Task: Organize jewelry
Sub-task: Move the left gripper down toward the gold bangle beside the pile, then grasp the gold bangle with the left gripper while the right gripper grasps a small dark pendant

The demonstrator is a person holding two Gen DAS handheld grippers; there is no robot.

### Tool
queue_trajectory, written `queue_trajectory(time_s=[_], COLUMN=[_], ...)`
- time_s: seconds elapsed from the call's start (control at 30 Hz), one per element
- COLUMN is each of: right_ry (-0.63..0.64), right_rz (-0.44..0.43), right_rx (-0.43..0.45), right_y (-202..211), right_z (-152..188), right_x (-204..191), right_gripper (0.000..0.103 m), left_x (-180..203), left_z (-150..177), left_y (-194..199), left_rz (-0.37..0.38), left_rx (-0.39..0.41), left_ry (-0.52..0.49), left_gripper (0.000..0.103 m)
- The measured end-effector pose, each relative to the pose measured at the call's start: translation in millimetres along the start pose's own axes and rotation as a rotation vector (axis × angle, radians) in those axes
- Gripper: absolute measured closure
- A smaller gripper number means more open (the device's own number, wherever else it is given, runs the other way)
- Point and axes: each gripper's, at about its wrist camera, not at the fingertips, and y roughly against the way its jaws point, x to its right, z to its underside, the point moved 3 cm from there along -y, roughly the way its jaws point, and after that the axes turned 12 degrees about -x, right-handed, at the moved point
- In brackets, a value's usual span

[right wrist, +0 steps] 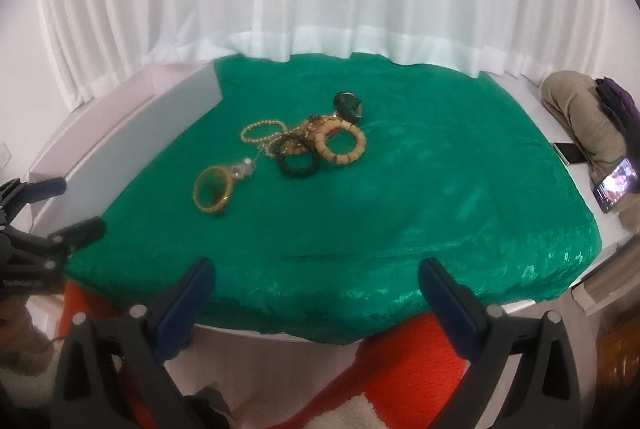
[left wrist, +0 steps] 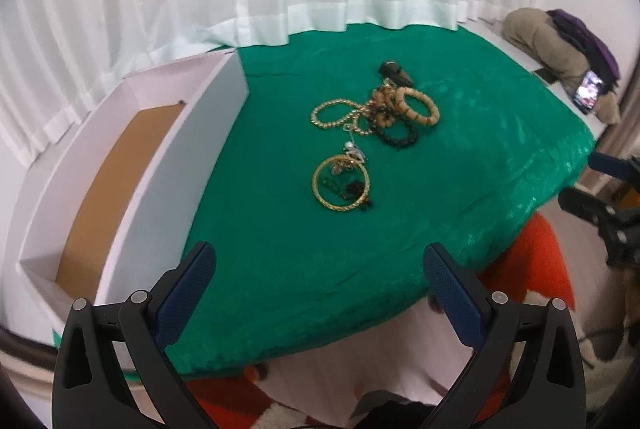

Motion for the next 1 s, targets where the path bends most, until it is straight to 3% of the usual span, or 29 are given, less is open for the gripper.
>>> queue_trajectory(time_s=[0.17, 0.33, 0.47, 0.67, 0.73, 0.8, 0.83, 0.9, 0.93, 1.0], right_ry=[-0.038, -0.023, -0.025, -0.042, -0.046, -0.052, -0.053, -0.054, -0.052, -0.049], right_rz=[-0.008, -0.014, -0.012, -0.010, -0.011, -0.011, -0.010, -0.008, -0.008, -0.017], right_rx=[-0.034, -0.040, -0.039, -0.049, -0.053, -0.055, -0.055, -0.055, -0.053, -0.045], right_y=[-13, -17, -16, -18, -19, -21, -21, -22, -23, -23], right_z=[3, 8, 10, 17, 19, 19, 20, 17, 16, 9], right_x=[7, 2, 2, 6, 7, 9, 10, 11, 11, 10], right_gripper=[0.000, 0.000, 0.000, 0.000, 0.000, 0.000, 0.000, 0.000, 0.000, 0.000], left_x=[-2, 13, 30, 33, 31, 28, 25, 19, 14, 5], left_z=[-2, -31, -63, -88, -89, -88, -89, -89, -89, -91], left_y=[-24, -67, -106, -173, -177, -174, -173, -170, -168, -159], left_rz=[0.078, 0.165, 0.130, 0.119, 0.111, 0.119, 0.135, 0.181, 0.194, 0.198], left_rx=[-0.056, -0.124, -0.132, -0.229, -0.226, -0.223, -0.222, -0.237, -0.244, -0.223], left_ry=[0.006, 0.027, -0.034, -0.053, -0.046, -0.036, -0.029, -0.005, 0.011, 0.045], left_gripper=[0.000, 0.001, 0.001, 0.002, 0.015, 0.036, 0.041, 0.083, 0.089, 0.089])
